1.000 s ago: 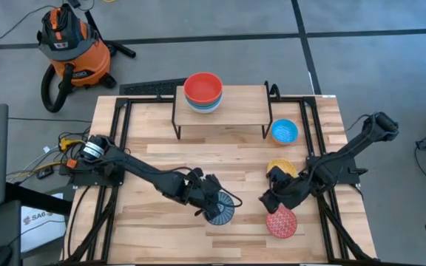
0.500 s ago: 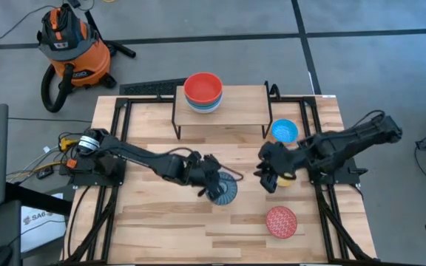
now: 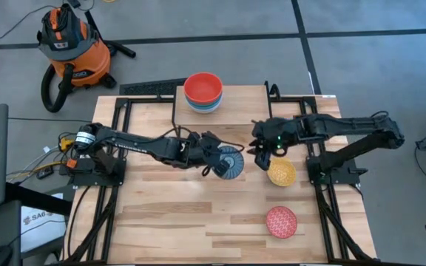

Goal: Place and stack bowls onto a shelf
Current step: Put the blue patterned bowl on the shelf

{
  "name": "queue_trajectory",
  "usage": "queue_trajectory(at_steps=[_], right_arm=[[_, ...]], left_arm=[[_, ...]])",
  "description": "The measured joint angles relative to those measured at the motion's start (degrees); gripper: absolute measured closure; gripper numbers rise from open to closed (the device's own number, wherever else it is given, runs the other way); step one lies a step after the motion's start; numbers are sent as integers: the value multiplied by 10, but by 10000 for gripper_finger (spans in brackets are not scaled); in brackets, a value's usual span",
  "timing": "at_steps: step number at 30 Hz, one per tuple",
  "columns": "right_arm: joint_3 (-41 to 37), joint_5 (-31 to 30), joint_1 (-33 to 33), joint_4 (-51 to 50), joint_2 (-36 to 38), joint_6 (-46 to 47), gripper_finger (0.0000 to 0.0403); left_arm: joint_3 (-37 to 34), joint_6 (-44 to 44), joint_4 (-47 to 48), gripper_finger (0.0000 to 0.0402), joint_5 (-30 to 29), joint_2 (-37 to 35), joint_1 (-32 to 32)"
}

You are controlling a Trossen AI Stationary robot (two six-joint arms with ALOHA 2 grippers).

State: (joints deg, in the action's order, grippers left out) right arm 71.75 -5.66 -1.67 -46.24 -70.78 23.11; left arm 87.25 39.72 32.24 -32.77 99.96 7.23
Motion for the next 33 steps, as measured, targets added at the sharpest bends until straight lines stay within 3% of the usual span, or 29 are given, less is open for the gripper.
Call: queue_trajectory(at_steps=[15,25,33], right_arm=[[1,14,99,95,-7,-71,236],[2,15,165,97,-6,-71,236],[2,17,187,91,-7,-102,237]], left_arm=[[84,-144,13,397,-31,0,-63],[110,-91,7,397,-17,2,-100],[110,-125,-15,397,-12,6,-111]])
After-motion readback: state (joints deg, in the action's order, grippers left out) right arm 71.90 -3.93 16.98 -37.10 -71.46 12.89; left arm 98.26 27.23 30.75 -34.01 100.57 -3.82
